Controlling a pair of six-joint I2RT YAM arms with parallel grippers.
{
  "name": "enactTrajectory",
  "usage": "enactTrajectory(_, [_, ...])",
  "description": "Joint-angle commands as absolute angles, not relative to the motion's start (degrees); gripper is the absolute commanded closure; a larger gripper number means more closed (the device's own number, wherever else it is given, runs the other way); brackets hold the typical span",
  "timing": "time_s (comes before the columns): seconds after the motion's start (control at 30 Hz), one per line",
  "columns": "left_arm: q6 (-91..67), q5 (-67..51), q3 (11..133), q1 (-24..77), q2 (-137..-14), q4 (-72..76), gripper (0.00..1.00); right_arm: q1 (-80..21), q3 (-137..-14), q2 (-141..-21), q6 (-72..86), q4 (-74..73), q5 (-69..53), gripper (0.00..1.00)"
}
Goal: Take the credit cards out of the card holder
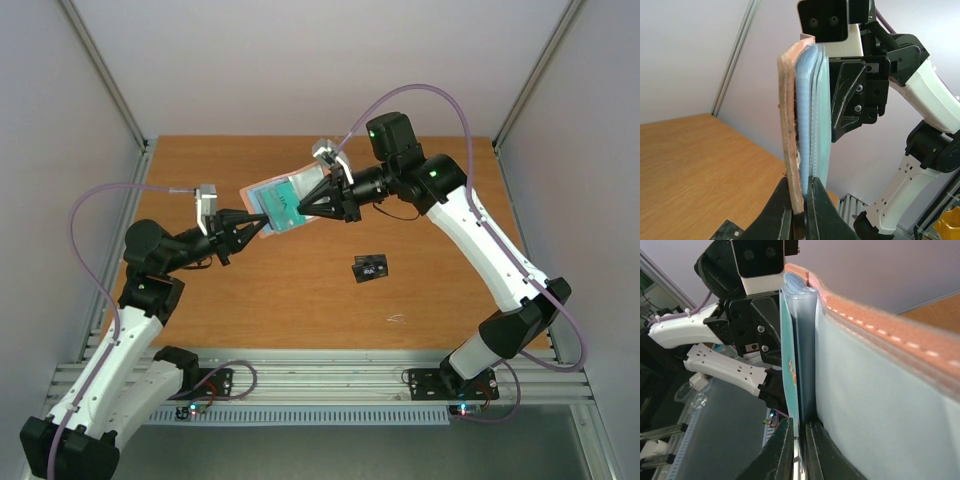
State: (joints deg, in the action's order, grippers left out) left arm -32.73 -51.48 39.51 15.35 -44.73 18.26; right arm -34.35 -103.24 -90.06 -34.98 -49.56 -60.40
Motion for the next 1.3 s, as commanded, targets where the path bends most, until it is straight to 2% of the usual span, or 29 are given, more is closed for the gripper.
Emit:
enactTrajectory(0.0, [-32.5, -50.6, 39.1, 15.1, -45.1, 21.0, 1.00, -35.7, -103.8, -90.8, -33.7, -48.1, -63.6, 0.87])
enactTrajectory(0.13, [-31.8, -49.2, 38.9, 15.2, -45.0, 20.6, 1.00, -36.5, -98.9, -89.1, -26.5, -37.0, -63.7, 0.78])
enactTrajectory(0.3, [-30.5, -48.6, 38.7, 15.2, -45.0, 20.0, 1.00, -37.7, -93.4, -87.0, -18.5, -24.0, -61.5, 0.77])
enactTrajectory(0.47, [-30.3, -48.7, 38.5, 15.2, -44.7, 20.0, 1.00, -38.3, -94.0, -87.5, -18.7, -23.8, -60.4, 0.96])
enactTrajectory(0.63, [-31.3, -50.3, 38.0, 15.2, -44.4, 21.1, 0.99, -37.3, -94.8, -87.3, -20.6, -27.4, -60.8, 0.99])
enactTrajectory(0.83, [-31.6, -51.9, 38.1, 15.1, -44.8, 22.5, 0.62, -37.7, -95.3, -87.7, -20.5, -27.3, -61.9, 0.99])
enactTrajectory(0.9, [-32.3, -50.9, 38.2, 15.2, -45.0, 22.7, 0.54, -38.5, -95.6, -87.9, -21.8, -28.1, -62.3, 0.99])
enactTrajectory(0.97, [-33.1, -49.9, 38.3, 15.2, -45.2, 22.8, 0.51, -39.3, -96.0, -88.3, -23.3, -29.8, -62.5, 0.99])
enactTrajectory(1.1, [-33.2, -48.9, 38.4, 15.2, -45.2, 22.1, 0.54, -40.0, -96.5, -88.4, -25.0, -31.9, -62.5, 0.99])
enactTrajectory(1.17, [-33.2, -49.1, 38.4, 15.2, -45.1, 22.1, 0.66, -40.0, -96.6, -88.3, -25.5, -32.5, -62.4, 0.98])
enactTrajectory(1.27, [-32.8, -48.9, 38.4, 15.2, -45.1, 22.1, 0.95, -40.1, -97.1, -88.3, -26.4, -34.0, -61.4, 0.88])
